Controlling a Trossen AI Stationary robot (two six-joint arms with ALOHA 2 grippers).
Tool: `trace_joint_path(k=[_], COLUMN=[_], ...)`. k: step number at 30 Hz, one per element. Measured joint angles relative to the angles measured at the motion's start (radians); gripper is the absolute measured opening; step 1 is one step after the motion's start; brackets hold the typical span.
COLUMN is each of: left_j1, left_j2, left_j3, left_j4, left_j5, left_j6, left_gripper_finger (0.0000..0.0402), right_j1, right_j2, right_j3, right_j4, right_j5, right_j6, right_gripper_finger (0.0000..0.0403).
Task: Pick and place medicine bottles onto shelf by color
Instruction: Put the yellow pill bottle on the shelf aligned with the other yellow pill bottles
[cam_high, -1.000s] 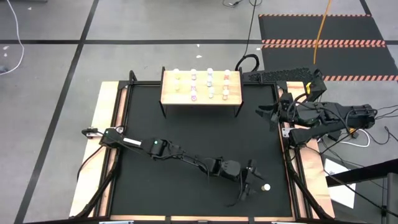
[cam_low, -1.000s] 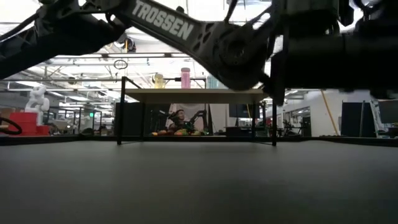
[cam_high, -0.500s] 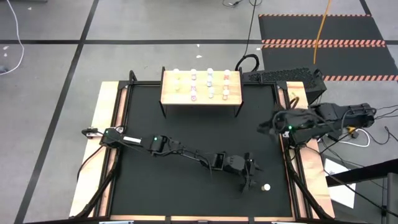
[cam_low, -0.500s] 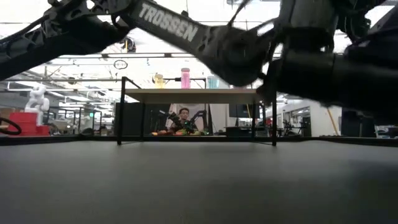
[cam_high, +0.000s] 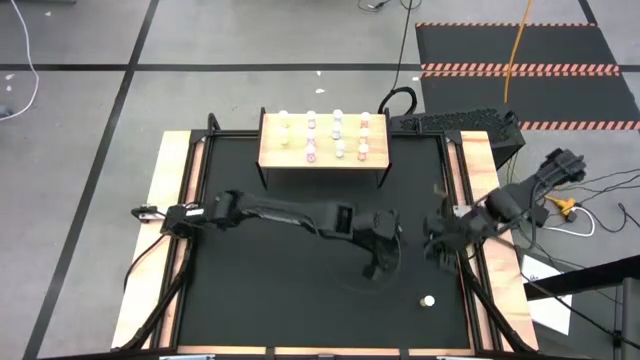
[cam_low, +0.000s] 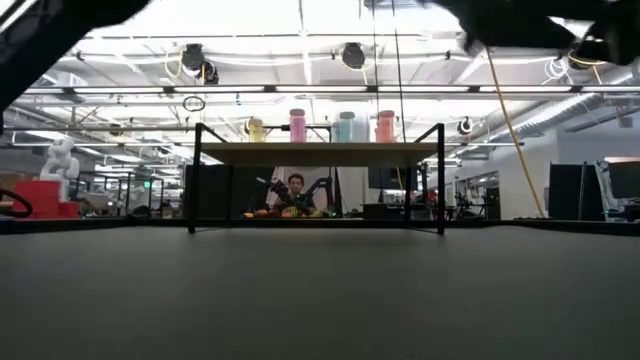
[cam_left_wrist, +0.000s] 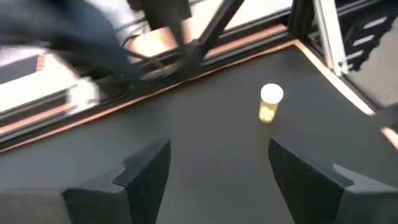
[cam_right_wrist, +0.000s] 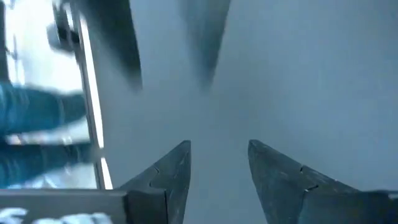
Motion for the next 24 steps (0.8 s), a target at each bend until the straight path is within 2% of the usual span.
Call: trace_joint_path(k=[5,12,21,24], left_j1=[0.039,0.085,0.09,0.091], left_j2=[-0.098,-0.163,-0.243,-0.268], left_j3=[0.005,0.004,0.003,-0.057], left_j4=[-0.251,-0.462,-0.604,-0.633], left_j5=[0.0,-0.049,-0.06,-0.061], left_j6=[0.021,0.021,0.003,0.023], left_gripper_finger=[0.0271,0.0271,0.0271,0.0271], right_j1=[0.162,0.346,0.451,0.477], right_j2=[0.097,0.257,0.383,0.418], right_j3=[0.0,0.0,0.0,0.0], right_j4=[0.036,0.178,0.25,0.26], right_j5=[0.017,0.069,0.054,0.054], right_j6=[0.09,0.157,0.201,0.176], right_gripper_finger=[0.0153,0.0157,0.0178,0.0187])
